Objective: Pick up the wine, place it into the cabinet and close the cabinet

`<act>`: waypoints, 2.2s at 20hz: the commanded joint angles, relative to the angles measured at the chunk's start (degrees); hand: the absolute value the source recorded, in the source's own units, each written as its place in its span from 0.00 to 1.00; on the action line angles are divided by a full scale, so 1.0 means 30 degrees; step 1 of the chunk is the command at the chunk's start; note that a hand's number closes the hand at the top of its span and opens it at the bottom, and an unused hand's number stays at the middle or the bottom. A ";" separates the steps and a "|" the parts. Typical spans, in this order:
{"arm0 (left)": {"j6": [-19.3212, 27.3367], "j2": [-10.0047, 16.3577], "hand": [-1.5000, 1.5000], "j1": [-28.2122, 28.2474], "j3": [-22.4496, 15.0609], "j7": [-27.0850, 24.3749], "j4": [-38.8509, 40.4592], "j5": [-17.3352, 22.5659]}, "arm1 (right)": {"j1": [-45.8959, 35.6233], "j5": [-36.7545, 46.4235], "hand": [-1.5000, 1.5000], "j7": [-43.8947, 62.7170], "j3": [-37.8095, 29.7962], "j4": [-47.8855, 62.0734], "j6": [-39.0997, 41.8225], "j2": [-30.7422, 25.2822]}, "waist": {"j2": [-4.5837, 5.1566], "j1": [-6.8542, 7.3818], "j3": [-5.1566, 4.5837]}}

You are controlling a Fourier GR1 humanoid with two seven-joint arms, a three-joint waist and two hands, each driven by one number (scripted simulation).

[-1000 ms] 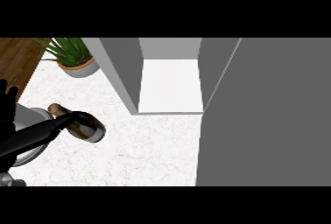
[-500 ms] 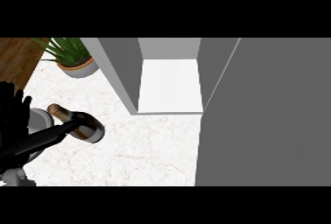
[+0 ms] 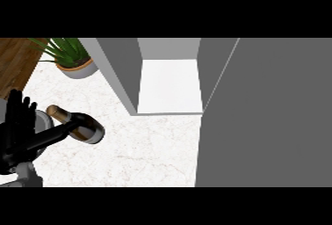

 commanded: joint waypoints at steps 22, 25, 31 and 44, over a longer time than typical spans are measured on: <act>-0.2692 -0.0841 0.00 -0.0994 0.1123 -0.6976 0.9323 0.1742 | 0.1279 -0.2140 0.00 0.2178 -0.1306 -0.5687 0.0099 -0.1393 | -0.0005 0.0016 0.0003; -0.2898 -0.0670 0.00 -0.1708 0.1421 -0.8449 1.1584 0.1636 | 0.1402 -0.1728 0.00 0.0970 -0.0766 -0.4775 0.0107 -0.0870 | 0.0037 -0.0054 0.0001; -0.3694 -0.0675 0.00 -0.2387 0.2531 -1.0185 1.3563 0.2989 | 0.1897 -0.0929 0.00 0.0339 -0.0187 -0.4133 0.0239 -0.0809 | 0.0033 0.0048 0.0004; -0.4992 -0.1786 0.00 -0.4222 0.4149 -1.2447 1.6318 0.5819 | 0.1834 -0.1220 0.00 0.1017 -0.0092 -0.4392 -0.0177 -0.0843 | 0.0022 0.0042 0.0005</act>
